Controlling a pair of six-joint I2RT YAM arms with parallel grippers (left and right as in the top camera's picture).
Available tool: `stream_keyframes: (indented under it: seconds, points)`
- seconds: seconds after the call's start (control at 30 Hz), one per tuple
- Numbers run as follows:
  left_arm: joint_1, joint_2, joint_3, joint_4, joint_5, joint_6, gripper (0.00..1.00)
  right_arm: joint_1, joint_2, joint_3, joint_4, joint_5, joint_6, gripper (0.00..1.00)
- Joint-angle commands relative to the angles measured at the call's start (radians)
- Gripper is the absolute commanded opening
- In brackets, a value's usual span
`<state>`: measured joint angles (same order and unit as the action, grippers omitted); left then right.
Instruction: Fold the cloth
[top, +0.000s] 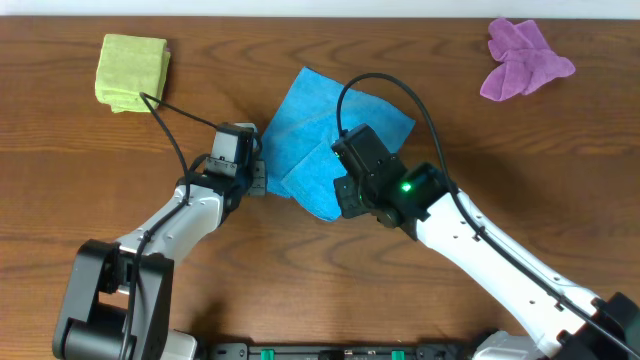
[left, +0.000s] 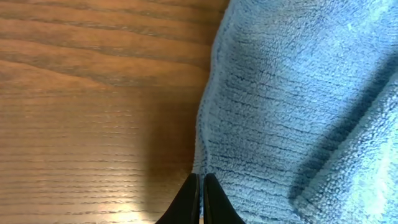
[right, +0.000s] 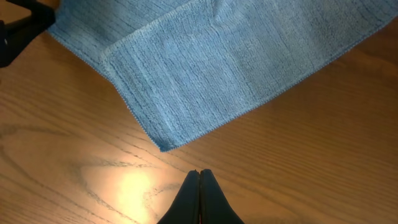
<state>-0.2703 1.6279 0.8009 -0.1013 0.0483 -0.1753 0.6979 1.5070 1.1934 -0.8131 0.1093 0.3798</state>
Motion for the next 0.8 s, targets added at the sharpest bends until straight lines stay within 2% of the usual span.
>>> stream_keyframes:
  seconds: [0.0,0.23,0.77]
  points:
    - [-0.002,-0.039,-0.002,-0.003,0.010,0.008,0.06,0.003,-0.018,-0.011,0.002,0.015,0.016,0.01]
    - [-0.020,-0.084,-0.002,-0.051,0.050,-0.035,0.06,0.003,-0.018,-0.011,0.003,0.022,0.016,0.02]
    - [-0.036,0.135,-0.002,0.037,-0.037,-0.035,0.06,0.003,-0.018,-0.011,0.005,0.021,0.016,0.01]
